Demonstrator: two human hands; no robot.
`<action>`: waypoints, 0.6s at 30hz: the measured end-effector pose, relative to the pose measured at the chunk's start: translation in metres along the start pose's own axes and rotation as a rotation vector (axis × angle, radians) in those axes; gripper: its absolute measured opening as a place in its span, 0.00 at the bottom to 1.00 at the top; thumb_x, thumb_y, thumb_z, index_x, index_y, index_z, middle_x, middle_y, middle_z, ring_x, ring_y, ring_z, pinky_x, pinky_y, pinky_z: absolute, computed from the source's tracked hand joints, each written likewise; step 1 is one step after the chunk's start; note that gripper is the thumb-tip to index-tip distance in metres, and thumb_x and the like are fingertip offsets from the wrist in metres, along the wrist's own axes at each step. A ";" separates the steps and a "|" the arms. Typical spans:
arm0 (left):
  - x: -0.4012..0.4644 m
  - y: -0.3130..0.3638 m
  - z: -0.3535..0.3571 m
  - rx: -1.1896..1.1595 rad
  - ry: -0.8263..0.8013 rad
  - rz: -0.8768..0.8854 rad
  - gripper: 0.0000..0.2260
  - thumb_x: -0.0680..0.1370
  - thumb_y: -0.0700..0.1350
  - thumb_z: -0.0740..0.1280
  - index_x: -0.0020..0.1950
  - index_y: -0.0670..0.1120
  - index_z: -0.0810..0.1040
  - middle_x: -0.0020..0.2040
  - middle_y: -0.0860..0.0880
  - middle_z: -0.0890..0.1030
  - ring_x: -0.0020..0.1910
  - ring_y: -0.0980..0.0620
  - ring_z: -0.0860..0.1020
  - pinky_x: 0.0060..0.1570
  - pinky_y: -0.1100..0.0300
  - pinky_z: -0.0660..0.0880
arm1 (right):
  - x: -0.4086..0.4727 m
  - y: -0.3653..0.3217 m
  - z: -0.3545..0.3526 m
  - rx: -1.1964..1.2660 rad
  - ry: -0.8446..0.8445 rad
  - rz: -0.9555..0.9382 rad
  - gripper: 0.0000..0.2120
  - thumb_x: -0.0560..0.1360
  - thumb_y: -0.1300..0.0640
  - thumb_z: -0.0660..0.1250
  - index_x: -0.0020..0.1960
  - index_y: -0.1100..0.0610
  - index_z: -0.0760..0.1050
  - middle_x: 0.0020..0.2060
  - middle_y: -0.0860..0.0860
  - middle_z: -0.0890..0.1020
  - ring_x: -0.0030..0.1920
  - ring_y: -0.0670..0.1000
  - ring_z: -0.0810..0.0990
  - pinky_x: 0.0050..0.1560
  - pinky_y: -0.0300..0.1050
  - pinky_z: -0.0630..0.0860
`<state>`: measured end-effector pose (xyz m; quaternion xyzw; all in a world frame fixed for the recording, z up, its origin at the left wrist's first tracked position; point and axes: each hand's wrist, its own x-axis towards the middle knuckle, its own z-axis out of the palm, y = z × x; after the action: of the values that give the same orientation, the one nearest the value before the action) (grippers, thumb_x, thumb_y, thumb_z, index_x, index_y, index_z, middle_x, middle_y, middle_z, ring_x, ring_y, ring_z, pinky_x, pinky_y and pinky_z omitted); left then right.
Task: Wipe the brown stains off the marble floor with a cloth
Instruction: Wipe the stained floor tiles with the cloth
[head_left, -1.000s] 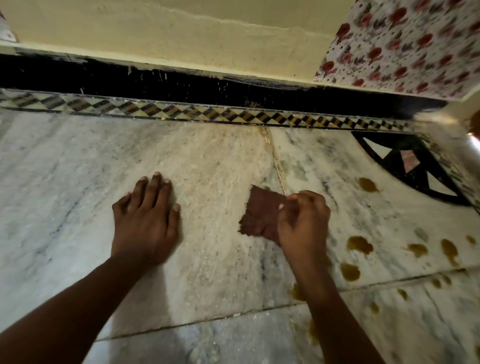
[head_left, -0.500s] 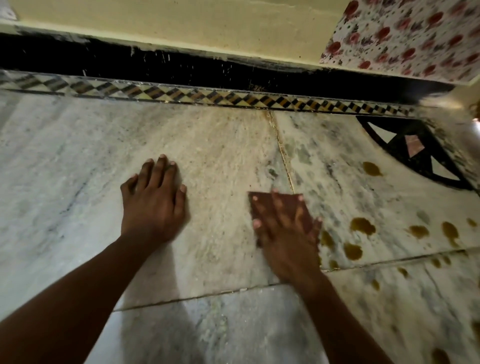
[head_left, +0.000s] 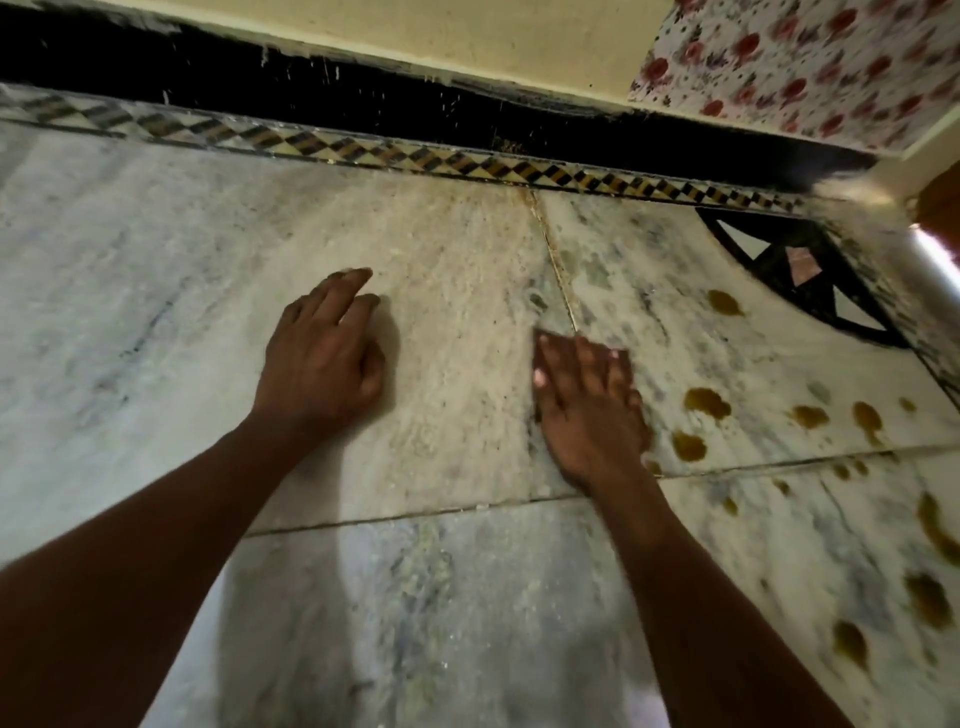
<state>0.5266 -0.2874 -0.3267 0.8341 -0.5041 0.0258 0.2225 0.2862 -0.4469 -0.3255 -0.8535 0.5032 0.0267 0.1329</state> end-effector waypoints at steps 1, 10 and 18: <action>-0.005 0.006 0.003 -0.015 0.004 0.007 0.27 0.76 0.47 0.60 0.73 0.39 0.76 0.81 0.40 0.71 0.79 0.37 0.70 0.72 0.38 0.72 | 0.018 -0.006 -0.001 0.024 -0.008 0.064 0.28 0.84 0.32 0.39 0.84 0.32 0.41 0.87 0.45 0.44 0.85 0.58 0.37 0.83 0.63 0.37; -0.091 0.125 0.037 0.038 -0.167 -0.076 0.31 0.83 0.56 0.54 0.84 0.44 0.66 0.86 0.44 0.63 0.85 0.41 0.61 0.81 0.38 0.60 | -0.054 0.054 0.000 -0.125 -0.013 -0.250 0.28 0.81 0.29 0.34 0.81 0.27 0.36 0.86 0.39 0.42 0.86 0.51 0.37 0.84 0.58 0.41; -0.085 0.128 0.033 0.061 -0.193 -0.087 0.30 0.84 0.57 0.53 0.84 0.46 0.63 0.87 0.46 0.61 0.86 0.43 0.58 0.79 0.38 0.59 | -0.003 0.023 -0.001 -0.057 -0.082 -0.052 0.31 0.85 0.33 0.42 0.85 0.37 0.40 0.87 0.49 0.43 0.84 0.65 0.36 0.82 0.67 0.35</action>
<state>0.3698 -0.2805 -0.3348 0.8601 -0.4855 -0.0492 0.1483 0.2644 -0.4556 -0.3288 -0.8678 0.4741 0.0725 0.1299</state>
